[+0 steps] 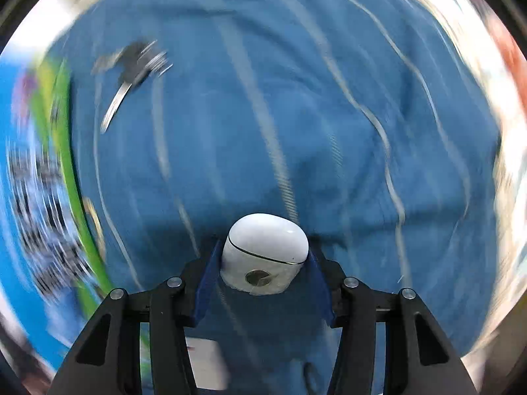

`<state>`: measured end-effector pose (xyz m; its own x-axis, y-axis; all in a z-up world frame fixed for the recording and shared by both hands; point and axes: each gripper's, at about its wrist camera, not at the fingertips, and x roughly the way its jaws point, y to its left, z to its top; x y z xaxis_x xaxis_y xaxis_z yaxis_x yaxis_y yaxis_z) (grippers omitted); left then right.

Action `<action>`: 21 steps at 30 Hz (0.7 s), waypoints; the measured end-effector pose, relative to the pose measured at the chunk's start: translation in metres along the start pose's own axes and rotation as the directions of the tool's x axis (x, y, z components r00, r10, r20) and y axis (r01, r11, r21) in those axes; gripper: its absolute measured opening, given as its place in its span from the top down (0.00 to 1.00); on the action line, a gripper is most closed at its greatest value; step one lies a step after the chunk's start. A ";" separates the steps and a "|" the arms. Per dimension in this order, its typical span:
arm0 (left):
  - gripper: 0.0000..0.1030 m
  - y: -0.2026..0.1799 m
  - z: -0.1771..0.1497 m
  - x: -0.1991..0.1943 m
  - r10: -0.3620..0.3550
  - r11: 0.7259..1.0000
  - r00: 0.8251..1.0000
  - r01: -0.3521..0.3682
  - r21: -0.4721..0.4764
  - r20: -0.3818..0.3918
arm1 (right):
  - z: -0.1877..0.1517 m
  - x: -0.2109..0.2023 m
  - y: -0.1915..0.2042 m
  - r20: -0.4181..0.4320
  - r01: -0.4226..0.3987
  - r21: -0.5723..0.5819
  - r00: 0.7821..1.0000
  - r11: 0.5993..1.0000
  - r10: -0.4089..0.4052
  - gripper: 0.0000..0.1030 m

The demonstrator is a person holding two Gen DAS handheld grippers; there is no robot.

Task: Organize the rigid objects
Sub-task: 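Grasp the white earbud case with the right gripper and lift it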

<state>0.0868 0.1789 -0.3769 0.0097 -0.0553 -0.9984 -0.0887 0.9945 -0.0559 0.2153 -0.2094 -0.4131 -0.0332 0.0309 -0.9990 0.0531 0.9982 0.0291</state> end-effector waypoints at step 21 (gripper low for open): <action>0.67 -0.006 0.002 -0.001 0.003 1.000 1.000 -0.003 0.006 0.002 | -0.003 0.007 -0.089 0.034 -0.286 0.343 0.956 0.895 0.292 0.33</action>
<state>0.0889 0.1734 -0.3754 0.0115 -0.0517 -0.9986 -0.0824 0.9952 -0.0524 0.2069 -0.2975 -0.4229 0.0180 0.3193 -0.9475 0.3993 0.8665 0.2996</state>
